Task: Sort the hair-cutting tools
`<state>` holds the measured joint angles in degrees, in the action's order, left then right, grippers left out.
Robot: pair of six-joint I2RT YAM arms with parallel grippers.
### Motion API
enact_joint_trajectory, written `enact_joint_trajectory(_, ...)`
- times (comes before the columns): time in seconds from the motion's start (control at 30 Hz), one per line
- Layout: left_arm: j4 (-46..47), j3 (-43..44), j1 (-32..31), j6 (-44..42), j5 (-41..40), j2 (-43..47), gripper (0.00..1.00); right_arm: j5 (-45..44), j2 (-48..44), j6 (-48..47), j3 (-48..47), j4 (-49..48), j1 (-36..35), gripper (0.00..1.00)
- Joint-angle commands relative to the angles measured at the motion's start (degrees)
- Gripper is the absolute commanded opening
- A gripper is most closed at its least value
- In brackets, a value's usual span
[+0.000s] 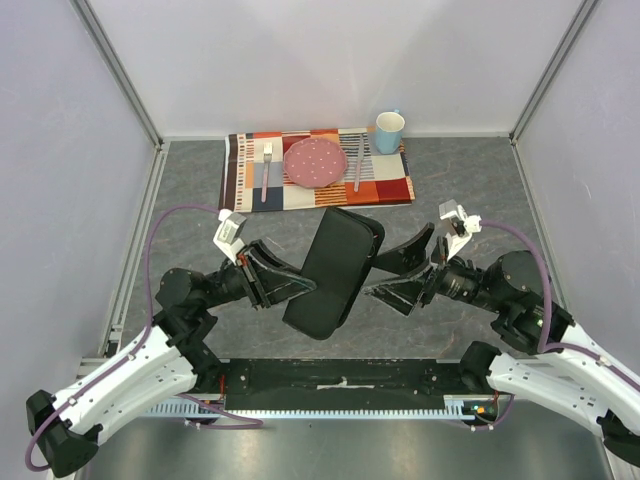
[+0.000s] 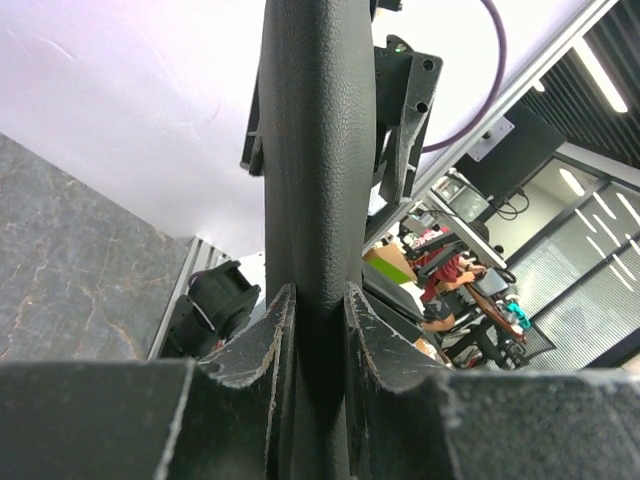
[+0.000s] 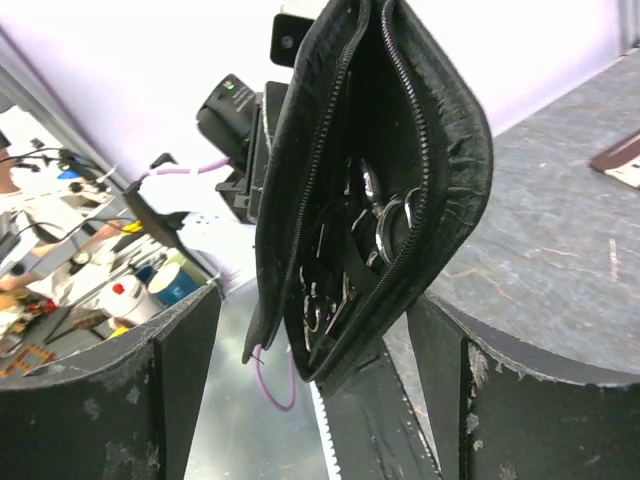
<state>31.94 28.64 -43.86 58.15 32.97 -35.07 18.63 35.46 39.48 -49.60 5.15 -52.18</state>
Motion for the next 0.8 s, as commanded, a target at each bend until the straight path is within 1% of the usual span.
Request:
enact_joint_trajectory(0.0, 7.69, -0.08, -0.09, 3.02, 1.31, 0.44, 0.02, 8.08, 0.39, 3.14, 2.23, -9.36, 0.06, 0.84)
enact_joint_trajectory(0.13, 8.92, -0.25, -0.09, 3.46, 1.31, -0.17, 0.02, 8.96, 1.8, 5.16, 3.55, -13.31, 0.15, 0.91)
enact_joint_trajectory(0.33, 8.49, -0.61, -0.09, 2.94, 0.96, -1.05, 0.02, 9.93, 4.78, 6.66, 3.29, -17.88, 0.06, 0.91)
enact_joint_trajectory(0.47, 6.29, -0.17, -0.09, 1.44, 0.34, -1.75, 0.02, 9.41, 6.28, 6.75, 2.67, -18.59, 0.06, 0.91)
enact_joint_trajectory(0.57, 5.94, 0.09, -0.09, 1.18, -0.19, -2.89, 0.02, 7.13, 6.72, 6.75, 3.02, -19.3, -0.02, 0.86)
enact_joint_trajectory(0.6, 5.85, 0.18, -0.09, 0.91, -0.27, -3.07, 0.02, 6.68, 6.72, 6.66, 3.2, -19.73, -0.02, 0.82)
enact_joint_trajectory(0.67, 4.97, 0.62, -0.18, 0.56, -0.71, -3.42, 0.02, 5.89, 6.99, 6.75, 3.37, -20.61, 0.06, 0.75)
enact_joint_trajectory(0.7, 4.54, 0.71, -0.09, 0.3, -0.89, -3.6, 0.02, 5.54, 7.16, 6.75, 3.46, -20.96, -0.02, 0.69)
enact_joint_trajectory(0.77, 3.31, 0.89, -0.09, -0.14, -1.5, -3.6, 0.02, 5.27, 7.87, 6.66, 3.29, -21.49, 0.06, 0.6)
